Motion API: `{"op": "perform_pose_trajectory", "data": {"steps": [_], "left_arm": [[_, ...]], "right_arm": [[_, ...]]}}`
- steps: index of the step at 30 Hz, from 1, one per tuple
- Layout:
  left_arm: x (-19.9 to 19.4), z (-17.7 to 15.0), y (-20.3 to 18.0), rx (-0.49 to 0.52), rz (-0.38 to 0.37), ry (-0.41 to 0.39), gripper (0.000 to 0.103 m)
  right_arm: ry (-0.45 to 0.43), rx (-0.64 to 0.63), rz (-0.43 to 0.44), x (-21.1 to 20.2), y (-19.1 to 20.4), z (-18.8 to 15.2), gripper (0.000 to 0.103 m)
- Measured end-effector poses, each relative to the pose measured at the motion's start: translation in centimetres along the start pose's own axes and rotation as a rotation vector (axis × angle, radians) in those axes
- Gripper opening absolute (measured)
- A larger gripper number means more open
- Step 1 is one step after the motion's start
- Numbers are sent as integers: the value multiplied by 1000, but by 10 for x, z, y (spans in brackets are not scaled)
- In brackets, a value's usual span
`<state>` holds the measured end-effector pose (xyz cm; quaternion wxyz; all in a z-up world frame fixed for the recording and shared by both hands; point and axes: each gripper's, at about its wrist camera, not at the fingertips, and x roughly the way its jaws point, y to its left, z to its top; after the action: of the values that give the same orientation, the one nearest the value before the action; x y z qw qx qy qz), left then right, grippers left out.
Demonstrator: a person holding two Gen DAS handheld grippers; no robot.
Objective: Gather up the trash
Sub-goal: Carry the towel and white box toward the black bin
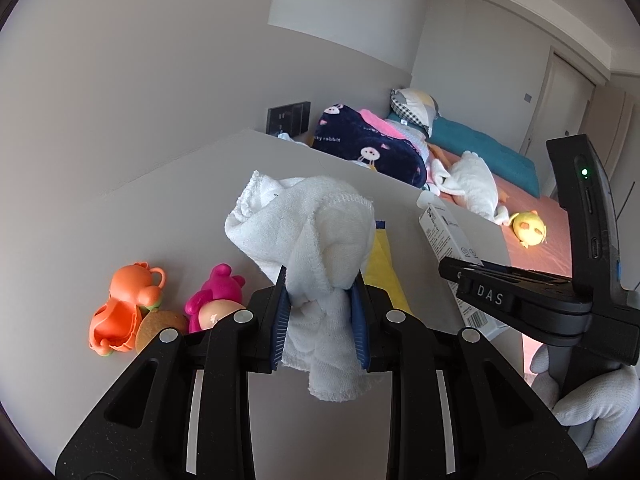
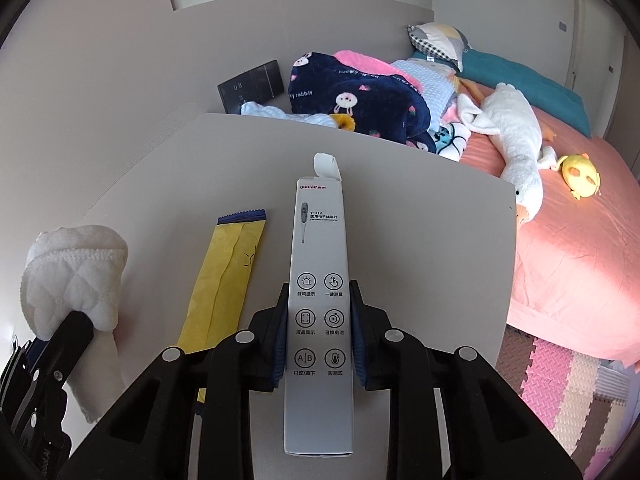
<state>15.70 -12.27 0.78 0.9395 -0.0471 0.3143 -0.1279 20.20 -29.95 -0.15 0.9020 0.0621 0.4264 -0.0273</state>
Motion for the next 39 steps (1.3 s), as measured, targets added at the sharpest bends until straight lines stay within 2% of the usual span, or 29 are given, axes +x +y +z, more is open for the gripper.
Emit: {"op": "perform_pose_trajectory", "data": {"steps": [14, 20, 39], "left_arm": [[-6, 1, -19, 42, -28, 7, 27], [-12, 3, -27, 26, -45, 4, 27], [-39, 2, -85, 91, -101, -7, 27]], "right_arm": [[-44, 12, 11, -48, -20, -12, 28], [-66, 23, 18, -67, -32, -17, 28], [-118, 68, 0, -123, -74, -43, 28]]}}
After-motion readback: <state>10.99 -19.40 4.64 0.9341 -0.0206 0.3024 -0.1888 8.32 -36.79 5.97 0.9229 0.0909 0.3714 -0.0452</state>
